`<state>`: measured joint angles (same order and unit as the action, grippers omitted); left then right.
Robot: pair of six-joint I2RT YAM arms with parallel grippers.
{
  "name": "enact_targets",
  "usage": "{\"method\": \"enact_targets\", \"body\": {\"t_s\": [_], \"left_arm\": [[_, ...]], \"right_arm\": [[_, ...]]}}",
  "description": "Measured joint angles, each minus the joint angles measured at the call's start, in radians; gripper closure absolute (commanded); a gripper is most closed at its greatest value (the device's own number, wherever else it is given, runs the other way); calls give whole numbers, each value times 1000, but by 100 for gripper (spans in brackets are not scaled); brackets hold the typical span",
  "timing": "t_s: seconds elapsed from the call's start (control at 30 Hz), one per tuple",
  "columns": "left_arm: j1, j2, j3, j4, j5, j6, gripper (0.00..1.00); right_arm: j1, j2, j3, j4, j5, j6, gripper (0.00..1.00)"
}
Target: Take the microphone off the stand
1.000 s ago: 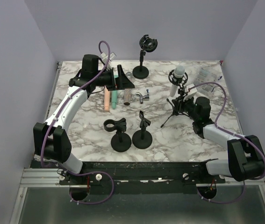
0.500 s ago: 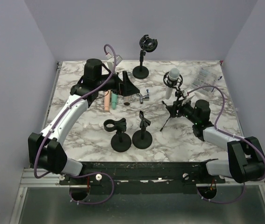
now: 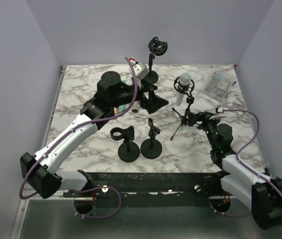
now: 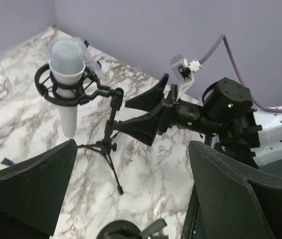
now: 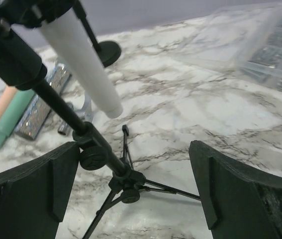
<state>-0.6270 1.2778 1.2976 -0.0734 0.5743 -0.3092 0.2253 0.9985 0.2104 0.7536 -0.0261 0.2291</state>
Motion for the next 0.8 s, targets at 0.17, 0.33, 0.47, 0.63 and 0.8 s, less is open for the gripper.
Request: {"method": "enact_targets", "body": {"t_s": [0.17, 0.33, 0.47, 0.63, 0.8], "left_arm": [[-111, 84, 38, 105, -129, 63, 5], [-174, 256, 162, 153, -251, 122, 7], [-193, 364, 246, 174, -355, 148, 2], [-196, 465, 350, 184, -439, 142, 2], [-212, 545, 441, 177, -497, 127, 4]], "right_arm": [[0, -159, -72, -13, 217, 116, 0], [0, -217, -164, 14, 362, 213, 0], [0, -201, -186, 43, 407, 260, 0], [0, -187, -186, 77, 434, 295, 0], [0, -186, -186, 89, 457, 317, 0]]}}
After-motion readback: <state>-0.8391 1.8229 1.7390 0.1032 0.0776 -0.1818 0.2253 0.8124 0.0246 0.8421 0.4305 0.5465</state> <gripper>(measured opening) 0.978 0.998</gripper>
